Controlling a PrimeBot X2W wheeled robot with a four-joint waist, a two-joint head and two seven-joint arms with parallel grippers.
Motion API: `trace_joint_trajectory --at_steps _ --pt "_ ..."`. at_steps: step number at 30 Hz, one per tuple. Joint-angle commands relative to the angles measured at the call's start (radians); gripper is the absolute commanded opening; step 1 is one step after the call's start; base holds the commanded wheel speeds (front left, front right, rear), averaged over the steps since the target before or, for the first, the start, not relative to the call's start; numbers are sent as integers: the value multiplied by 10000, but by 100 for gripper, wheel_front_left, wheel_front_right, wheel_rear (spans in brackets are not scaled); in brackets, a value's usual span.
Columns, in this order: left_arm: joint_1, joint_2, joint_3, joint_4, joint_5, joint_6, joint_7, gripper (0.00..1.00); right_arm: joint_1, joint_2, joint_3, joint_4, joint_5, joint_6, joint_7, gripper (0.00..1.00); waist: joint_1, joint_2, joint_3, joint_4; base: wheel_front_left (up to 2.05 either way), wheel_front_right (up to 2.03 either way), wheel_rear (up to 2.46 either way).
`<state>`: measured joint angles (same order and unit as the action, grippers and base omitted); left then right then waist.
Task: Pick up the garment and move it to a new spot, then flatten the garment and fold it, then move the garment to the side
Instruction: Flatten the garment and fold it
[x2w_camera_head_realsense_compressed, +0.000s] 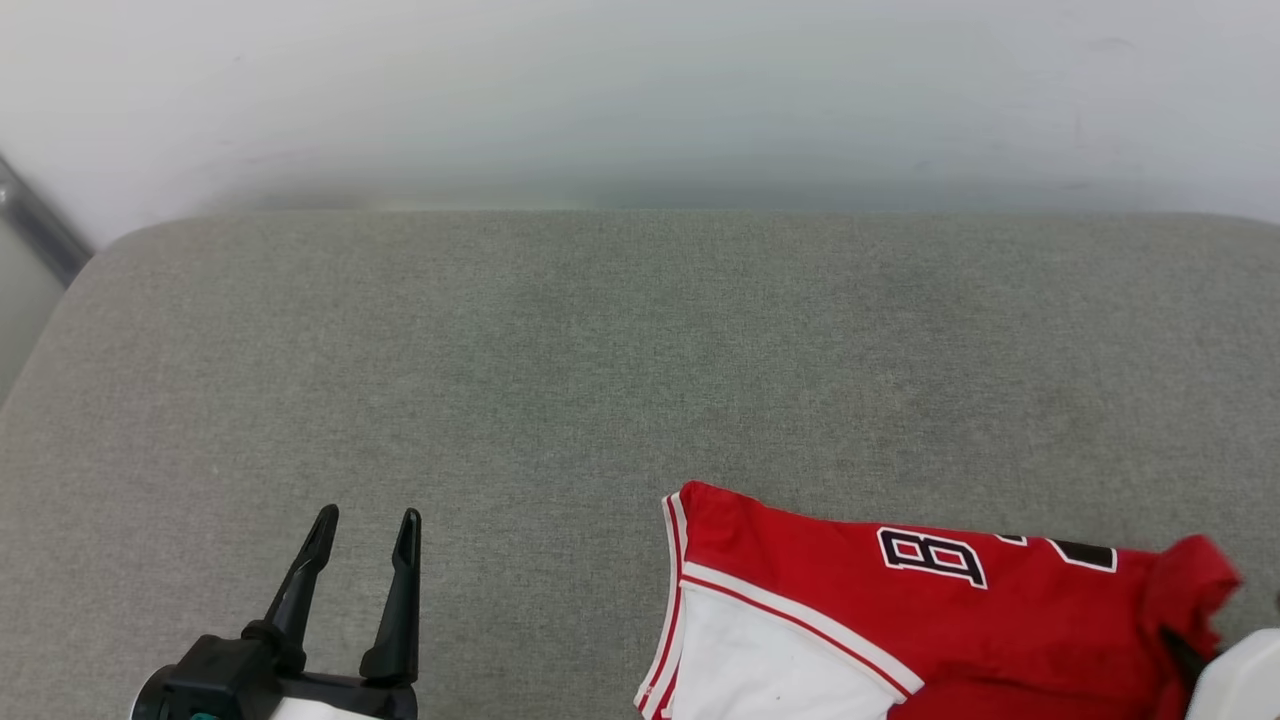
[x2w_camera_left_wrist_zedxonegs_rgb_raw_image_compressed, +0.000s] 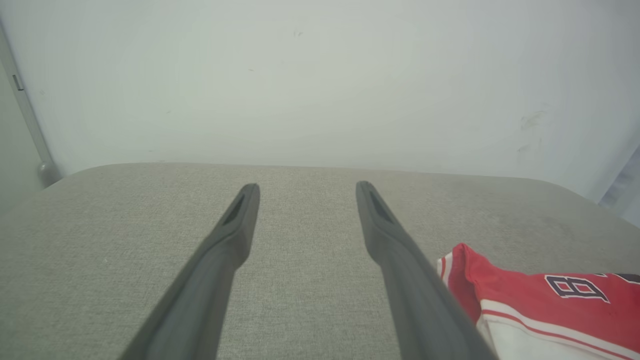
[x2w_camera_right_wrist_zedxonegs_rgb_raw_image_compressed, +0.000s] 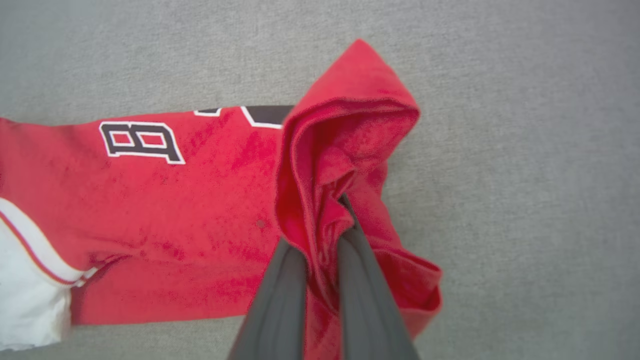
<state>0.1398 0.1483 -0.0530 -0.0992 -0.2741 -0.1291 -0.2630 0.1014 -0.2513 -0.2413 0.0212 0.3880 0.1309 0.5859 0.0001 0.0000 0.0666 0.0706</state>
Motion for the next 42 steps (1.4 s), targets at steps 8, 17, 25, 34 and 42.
trace_joint_trajectory --at_steps 8,17,25,34,42 --pt "192 -88 -40 66 31 -10 -22 100 628 1042 1645 -2000 590 -4 1232 0 -1 0 -240 111 0 0 0" --pt "128 -70 -195 113 5 -10 -22 100 -140 1995 3189 -2070 1320 -3 1551 0 -1 0 -405 337 0 0 0" --pt "110 50 -241 153 -33 -10 -22 100 -713 2029 4328 -744 2244 -3 588 0 -1 0 -324 721 0 0 0" --pt "18 114 -343 228 -85 -10 -22 100 -1321 2012 5563 497 2193 -4 -305 100 -1 0 -200 983 0 0 0" --pt "125 129 -311 263 -65 -10 -22 100 -1894 2018 5854 300 1654 -4 -640 100 -1 0 -406 810 0 0 0"
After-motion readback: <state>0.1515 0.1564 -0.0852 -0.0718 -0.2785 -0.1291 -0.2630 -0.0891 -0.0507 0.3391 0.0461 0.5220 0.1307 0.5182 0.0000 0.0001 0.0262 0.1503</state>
